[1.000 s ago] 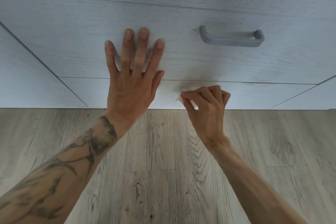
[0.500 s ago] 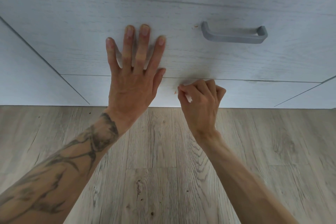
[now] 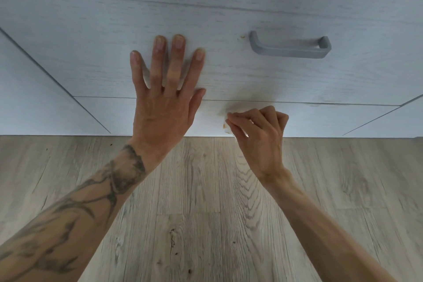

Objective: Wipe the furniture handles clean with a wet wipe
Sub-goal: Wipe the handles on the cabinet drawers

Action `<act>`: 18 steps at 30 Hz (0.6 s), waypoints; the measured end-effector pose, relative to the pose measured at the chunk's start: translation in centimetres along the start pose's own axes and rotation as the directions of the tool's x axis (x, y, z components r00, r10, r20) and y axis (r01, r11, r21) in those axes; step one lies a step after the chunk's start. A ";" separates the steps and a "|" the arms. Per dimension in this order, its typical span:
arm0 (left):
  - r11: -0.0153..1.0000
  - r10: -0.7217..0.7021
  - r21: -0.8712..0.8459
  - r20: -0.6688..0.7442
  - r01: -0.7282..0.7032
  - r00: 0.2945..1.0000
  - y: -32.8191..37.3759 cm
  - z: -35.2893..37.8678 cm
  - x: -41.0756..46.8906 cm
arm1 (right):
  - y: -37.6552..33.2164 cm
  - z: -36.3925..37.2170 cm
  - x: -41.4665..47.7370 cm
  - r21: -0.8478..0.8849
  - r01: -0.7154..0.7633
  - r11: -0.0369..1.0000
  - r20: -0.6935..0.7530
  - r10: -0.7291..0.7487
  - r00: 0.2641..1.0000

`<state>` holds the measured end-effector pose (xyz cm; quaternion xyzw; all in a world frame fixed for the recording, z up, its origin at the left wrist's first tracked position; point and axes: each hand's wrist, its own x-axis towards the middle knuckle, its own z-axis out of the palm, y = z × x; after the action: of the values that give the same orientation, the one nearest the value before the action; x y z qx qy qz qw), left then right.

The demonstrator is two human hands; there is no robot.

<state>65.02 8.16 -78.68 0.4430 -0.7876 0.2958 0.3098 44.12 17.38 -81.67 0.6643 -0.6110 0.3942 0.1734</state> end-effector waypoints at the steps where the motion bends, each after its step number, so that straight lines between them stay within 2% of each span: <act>1: 1.000 0.000 0.000 -0.002 0.000 1.000 0.0 0.0 0.0 | 0.5 -0.3 -0.1 0.014 0.011 1.000 0.013 -0.011 1.000; 8: 1.000 0.001 -0.009 -0.009 -0.002 1.000 0.0 0.3 0.1 | 6.2 -3.7 -0.6 0.032 0.000 0.999 0.055 -0.001 0.999; 13: 1.000 0.003 -0.007 0.003 -0.003 1.000 -0.1 0.1 0.1 | 5.3 -3.2 -0.8 0.063 -0.027 0.998 0.043 0.024 0.999; 18: 1.000 0.003 -0.005 0.014 -0.002 1.000 -0.1 0.0 0.2 | 5.3 -3.3 -0.5 0.030 0.046 0.998 0.073 -0.048 0.996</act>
<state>65.04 8.03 -78.52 0.4433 -0.7911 0.2910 0.3048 38.12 19.04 -81.31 0.6950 -0.5955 0.3739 0.1504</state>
